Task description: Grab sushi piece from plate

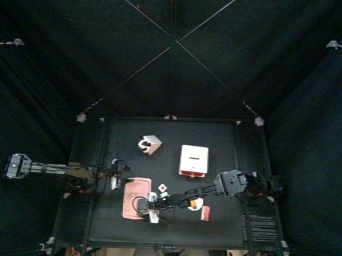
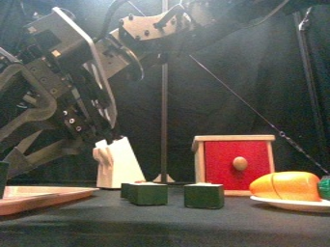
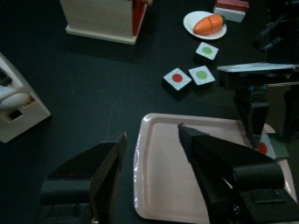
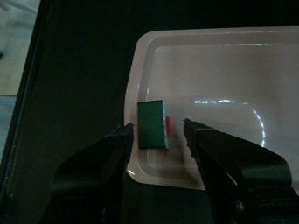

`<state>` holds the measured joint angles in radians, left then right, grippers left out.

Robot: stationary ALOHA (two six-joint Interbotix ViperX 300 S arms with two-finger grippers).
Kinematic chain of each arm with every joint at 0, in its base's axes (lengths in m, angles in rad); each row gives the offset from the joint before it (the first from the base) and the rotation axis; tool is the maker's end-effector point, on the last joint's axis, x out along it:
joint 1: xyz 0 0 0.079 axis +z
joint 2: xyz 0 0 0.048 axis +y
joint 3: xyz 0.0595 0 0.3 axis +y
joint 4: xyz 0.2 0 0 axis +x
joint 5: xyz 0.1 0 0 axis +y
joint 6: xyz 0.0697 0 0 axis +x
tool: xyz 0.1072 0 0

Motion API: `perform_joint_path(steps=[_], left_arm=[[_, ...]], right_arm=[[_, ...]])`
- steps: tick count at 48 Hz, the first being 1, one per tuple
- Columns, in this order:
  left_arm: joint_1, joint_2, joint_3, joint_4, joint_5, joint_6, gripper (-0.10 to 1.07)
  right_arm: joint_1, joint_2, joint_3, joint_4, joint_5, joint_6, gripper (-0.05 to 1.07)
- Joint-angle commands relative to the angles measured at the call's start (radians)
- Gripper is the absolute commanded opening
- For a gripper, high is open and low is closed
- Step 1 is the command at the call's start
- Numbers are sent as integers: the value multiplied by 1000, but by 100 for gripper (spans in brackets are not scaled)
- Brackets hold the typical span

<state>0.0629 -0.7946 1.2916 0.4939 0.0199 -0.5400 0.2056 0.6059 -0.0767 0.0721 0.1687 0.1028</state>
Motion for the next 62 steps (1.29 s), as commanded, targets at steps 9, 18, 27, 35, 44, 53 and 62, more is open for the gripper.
perform_joint_path(steps=[9,18,27,35,44,53,62], left_arm=[[2,2,-12,0,-8,2,87],[2,2,-12,0,-6,2,87],[3,2,-12,0,-8,2,87],[3,2,-12,0,-6,2,87],[5,2,-11,0,-6,2,87],[3,2,-11,0,-8,2,87],[3,2,-11,0,-6,2,87]], right_arm=[[2,-20,-32,-3,6,-3,84],[2,-21,-32,-3,8,-3,84],[2,-21,-32,-3,11,-2,84],[0,-21,-32,-3,12,-2,84],[2,-20,-31,-3,15,0,84],[2,-21,-31,-3,17,2,84],[2,-21,-31,-3,17,0,82]])
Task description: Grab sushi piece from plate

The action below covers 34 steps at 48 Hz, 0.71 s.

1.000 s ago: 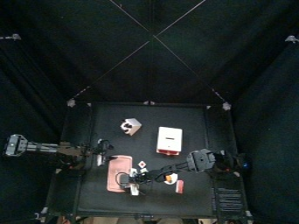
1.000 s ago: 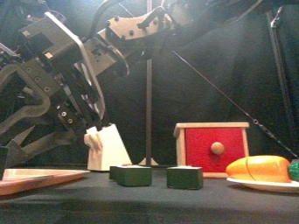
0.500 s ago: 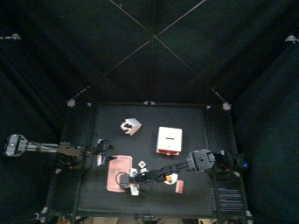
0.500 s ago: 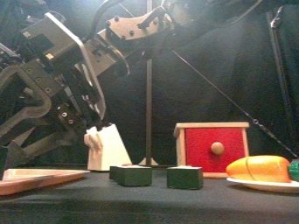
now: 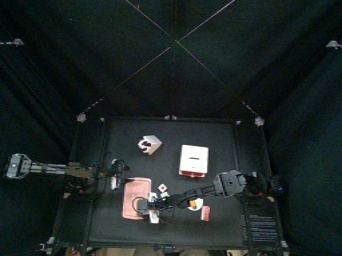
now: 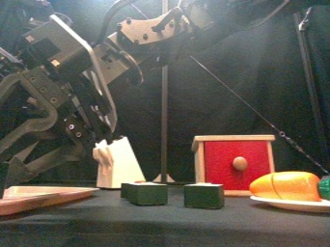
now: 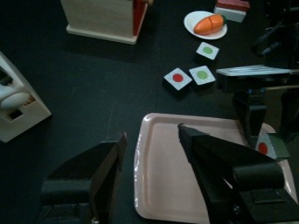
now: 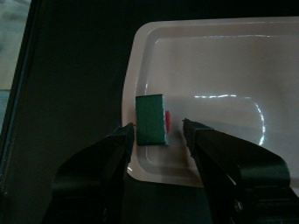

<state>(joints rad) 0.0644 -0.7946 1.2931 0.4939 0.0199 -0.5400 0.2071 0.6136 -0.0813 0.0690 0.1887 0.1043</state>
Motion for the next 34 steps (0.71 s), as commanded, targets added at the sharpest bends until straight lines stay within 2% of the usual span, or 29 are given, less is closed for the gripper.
perform_joint_path(steps=[1,16,34], left_arm=[[3,2,-12,0,-6,2,87],[3,2,-12,-2,-6,2,87],[3,2,-12,0,-8,2,87]], right_arm=[[0,-28,-28,0,-3,-2,80],[0,-29,-26,6,-3,2,59],[0,-69,-17,9,5,3,58]])
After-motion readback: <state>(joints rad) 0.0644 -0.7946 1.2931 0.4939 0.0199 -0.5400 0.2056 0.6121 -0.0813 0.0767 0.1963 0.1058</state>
